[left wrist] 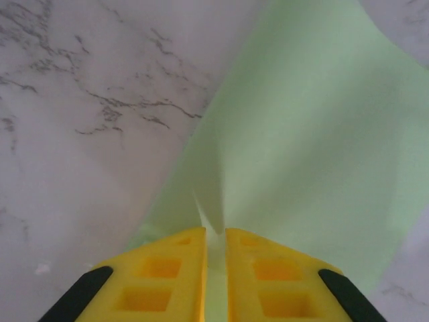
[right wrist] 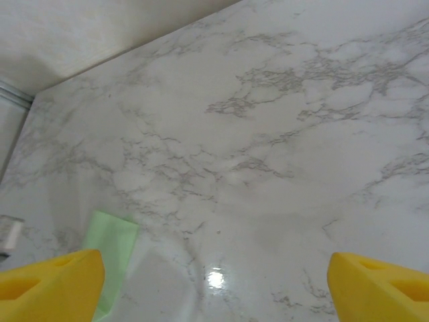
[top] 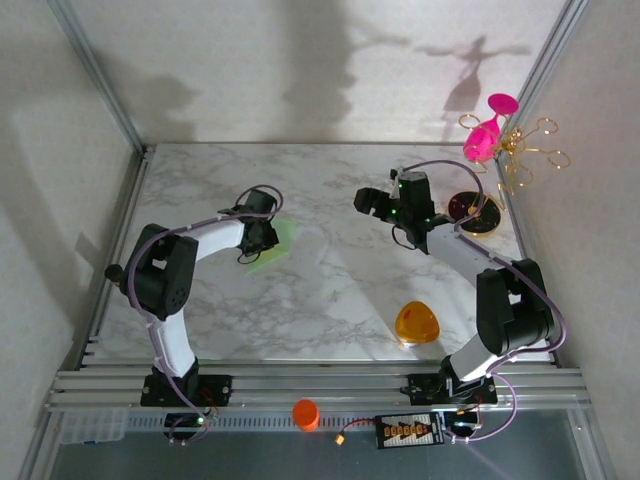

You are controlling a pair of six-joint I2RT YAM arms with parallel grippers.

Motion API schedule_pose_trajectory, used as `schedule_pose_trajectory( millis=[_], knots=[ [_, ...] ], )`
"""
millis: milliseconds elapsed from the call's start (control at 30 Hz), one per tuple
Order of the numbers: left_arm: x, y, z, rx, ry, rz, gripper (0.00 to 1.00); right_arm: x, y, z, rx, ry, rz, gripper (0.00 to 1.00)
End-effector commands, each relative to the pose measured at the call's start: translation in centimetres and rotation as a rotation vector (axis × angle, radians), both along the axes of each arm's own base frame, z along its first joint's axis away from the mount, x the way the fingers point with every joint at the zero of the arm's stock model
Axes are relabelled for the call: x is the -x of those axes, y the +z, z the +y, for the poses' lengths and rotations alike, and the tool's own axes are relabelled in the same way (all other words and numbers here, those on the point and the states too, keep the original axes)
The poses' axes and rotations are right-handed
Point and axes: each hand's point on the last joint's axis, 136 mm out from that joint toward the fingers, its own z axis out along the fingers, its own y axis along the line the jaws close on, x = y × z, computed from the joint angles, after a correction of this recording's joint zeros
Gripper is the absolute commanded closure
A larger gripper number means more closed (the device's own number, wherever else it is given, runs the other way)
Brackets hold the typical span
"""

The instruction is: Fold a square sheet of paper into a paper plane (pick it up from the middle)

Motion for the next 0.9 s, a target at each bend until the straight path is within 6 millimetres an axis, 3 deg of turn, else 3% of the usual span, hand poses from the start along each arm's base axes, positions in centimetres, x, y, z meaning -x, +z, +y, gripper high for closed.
schedule_pose_trajectory(
  millis=[0, 133, 367, 500, 600, 733, 867],
  knots=[
    [0.0, -1.1, 0.2, -0.011, -0.014, 0.022, 0.85, 0.0, 0.3, 1.0, -0.035, 0.032, 0.007, 0.13],
    [0.3, -1.2, -1.1, 0.038, -0.059, 0.03, 0.85, 0.0, -0.6, 1.0, -0.032, 0.029, 0.038, 0.12],
    [1.7, -0.1, -7.5, 0.2, -0.186, 0.017, 0.86, 1.3, -2.9, 1.8, -0.143, 0.018, 0.154, 0.12],
    [1.9, 0.2, -10.8, 0.249, -0.23, 0.01, 0.87, 2.3, -4.4, 2.5, -0.225, -0.019, 0.256, 0.18],
    [2.1, -0.1, -11.4, 0.237, -0.232, 0.017, 0.89, 3.2, -5.7, 3.7, -0.252, -0.027, 0.341, 0.25],
    [2.1, -0.4, -10.3, 0.182, -0.209, 0.018, 0.9, 4.5, -7.5, 6.5, -0.261, 0.021, 0.423, 0.29],
    [1.6, 1.4, -10.8, 0.204, -0.221, -0.018, 0.9, 5.0, -9.1, 9.0, -0.218, 0.117, 0.459, 0.35]
  ],
)
